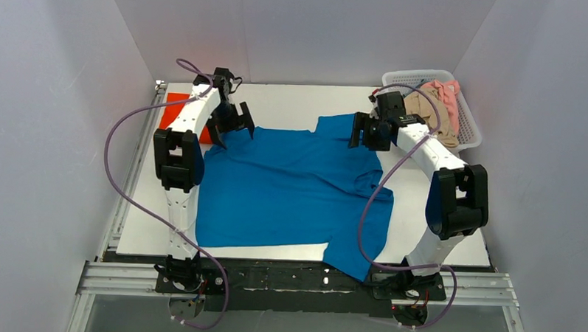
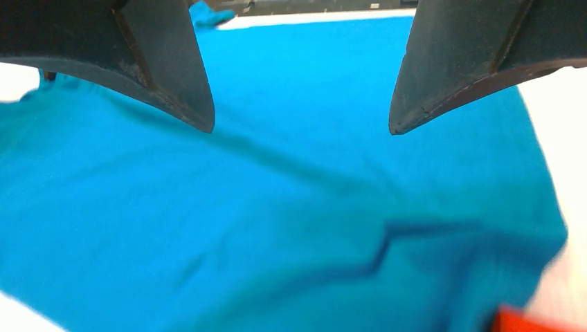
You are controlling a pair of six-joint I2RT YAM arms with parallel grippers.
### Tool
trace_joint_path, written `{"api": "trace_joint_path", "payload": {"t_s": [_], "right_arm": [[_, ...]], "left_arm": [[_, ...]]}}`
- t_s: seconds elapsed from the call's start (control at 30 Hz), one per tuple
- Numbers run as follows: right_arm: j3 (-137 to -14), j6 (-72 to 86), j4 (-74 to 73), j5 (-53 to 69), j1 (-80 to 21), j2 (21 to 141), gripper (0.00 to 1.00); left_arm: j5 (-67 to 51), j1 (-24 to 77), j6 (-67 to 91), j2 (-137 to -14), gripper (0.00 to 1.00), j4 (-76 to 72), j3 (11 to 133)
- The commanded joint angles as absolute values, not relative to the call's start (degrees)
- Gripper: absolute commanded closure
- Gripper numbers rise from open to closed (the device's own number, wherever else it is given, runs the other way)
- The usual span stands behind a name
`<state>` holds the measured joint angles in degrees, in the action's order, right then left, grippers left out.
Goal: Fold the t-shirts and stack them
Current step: Flatten out the tshirt
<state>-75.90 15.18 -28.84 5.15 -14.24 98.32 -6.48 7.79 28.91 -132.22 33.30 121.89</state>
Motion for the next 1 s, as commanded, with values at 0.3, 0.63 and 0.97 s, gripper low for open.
{"api": "trace_joint_path", "payload": {"t_s": [0.3,0.63,0.97], "right_arm": [[-91.9,21.4,-28.1,4.9,-17.6,118.9,0.22],[-105.8,23.3,-41.0,0.9,-15.1,131.5,0.23],[-123.0,28.0,-48.1,6.2,-9.5,141.6,0.25]], "left_arm": [[-4.2,11.2,30.6,-115.6,0.02,32.5,94.0],[-5.0,10.9,30.3,-128.9,0.02,34.4,104.6],[-8.4,9.6,30.3,-140.2,0.02,37.6,119.4]]}}
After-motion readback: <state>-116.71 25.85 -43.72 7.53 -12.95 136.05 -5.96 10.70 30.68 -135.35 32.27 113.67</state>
